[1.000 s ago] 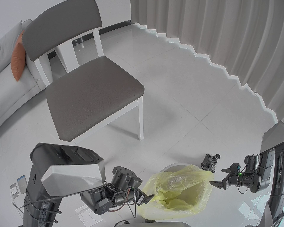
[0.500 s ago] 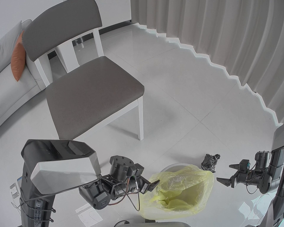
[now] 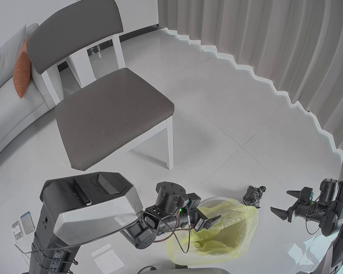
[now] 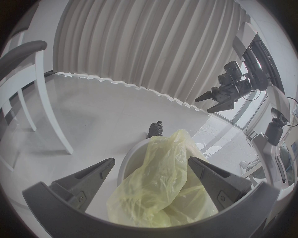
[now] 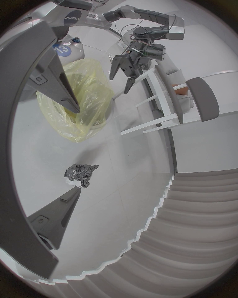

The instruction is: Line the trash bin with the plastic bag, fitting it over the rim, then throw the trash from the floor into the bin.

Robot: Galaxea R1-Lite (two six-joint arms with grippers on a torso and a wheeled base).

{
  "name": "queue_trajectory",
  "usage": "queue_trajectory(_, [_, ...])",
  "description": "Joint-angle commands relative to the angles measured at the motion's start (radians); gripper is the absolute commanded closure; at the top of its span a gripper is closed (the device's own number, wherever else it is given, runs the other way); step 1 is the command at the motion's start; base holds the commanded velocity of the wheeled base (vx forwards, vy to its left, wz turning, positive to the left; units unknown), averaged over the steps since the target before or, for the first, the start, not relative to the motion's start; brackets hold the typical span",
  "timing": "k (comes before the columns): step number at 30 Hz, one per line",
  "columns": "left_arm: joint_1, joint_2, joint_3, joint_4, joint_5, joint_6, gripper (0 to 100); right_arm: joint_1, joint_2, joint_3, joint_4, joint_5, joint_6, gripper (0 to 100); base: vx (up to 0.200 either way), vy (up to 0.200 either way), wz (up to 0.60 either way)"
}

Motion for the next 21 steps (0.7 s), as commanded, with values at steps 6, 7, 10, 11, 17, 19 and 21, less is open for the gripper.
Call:
queue_trajectory(6, [-0.039, 0.048, -0.104, 0.104, -0.037, 0.004, 0, 0.031, -0.196, 0.018, -0.021, 0.052, 0.146, 0, 0.0, 0.0, 0.0])
queue_trajectory(7, [-0.04, 0.057, -0.114, 0.113, -0.037, 0.011, 0, 0.04, -0.219, 0.018, -0.019, 0.052, 0.15, 0, 0.0, 0.0, 0.0])
queue_trajectory(10, [-0.042, 0.077, -0.141, 0.128, -0.039, 0.031, 0, 0.059, -0.288, 0.018, 0.002, 0.052, 0.152, 0, 0.0, 0.0, 0.0])
queue_trajectory(11, [-0.042, 0.077, -0.141, 0.128, -0.039, 0.031, 0, 0.059, -0.288, 0.018, 0.002, 0.052, 0.152, 0, 0.0, 0.0, 0.0])
queue_trajectory(17, [-0.059, 0.094, -0.196, 0.197, -0.04, 0.035, 0, 0.08, -0.402, -0.011, 0.085, 0.052, 0.157, 0, 0.0, 0.0, 0.0])
queue_trajectory(19, [-0.062, 0.106, -0.222, 0.222, -0.04, 0.037, 0, 0.079, -0.434, -0.043, 0.134, 0.052, 0.158, 0, 0.0, 0.0, 0.0])
queue_trajectory(21, [-0.063, 0.111, -0.237, 0.233, -0.04, 0.037, 0, 0.077, -0.462, -0.068, 0.186, 0.052, 0.158, 0, 0.0, 0.0, 0.0])
